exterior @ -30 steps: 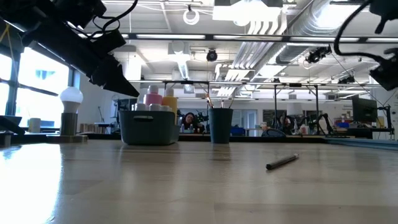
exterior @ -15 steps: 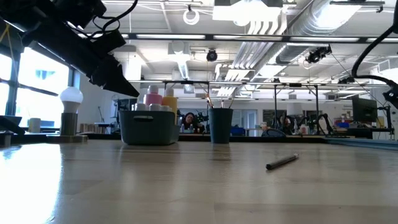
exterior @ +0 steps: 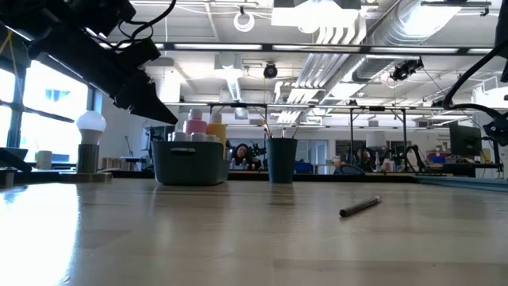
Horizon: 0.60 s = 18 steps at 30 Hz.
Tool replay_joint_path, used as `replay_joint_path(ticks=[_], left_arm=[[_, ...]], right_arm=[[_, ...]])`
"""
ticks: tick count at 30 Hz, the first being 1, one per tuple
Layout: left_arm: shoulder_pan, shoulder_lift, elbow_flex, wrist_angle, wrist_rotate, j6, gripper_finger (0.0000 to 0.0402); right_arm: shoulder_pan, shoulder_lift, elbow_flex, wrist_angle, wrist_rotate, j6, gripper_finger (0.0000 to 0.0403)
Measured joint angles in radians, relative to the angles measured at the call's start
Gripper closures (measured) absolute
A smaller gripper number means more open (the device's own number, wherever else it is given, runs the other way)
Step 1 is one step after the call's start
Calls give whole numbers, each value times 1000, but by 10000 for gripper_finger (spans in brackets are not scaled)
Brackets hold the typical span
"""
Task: Pick & Place Paint Supplies
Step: Put the silver paint brush into the green cup
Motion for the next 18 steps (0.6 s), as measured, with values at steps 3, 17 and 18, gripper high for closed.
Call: replay_joint_path(ticks=[3,17,18], left_arm=[[0,0,0,0,0,0,178],[0,0,0,1,-3,0,178],[0,0,0,1,-3,0,178]], right_arm=[[2,11,0,11,50,-16,401],[4,11,26,-32,346,-92,401],[2,13,29,-32,402,-103,401]])
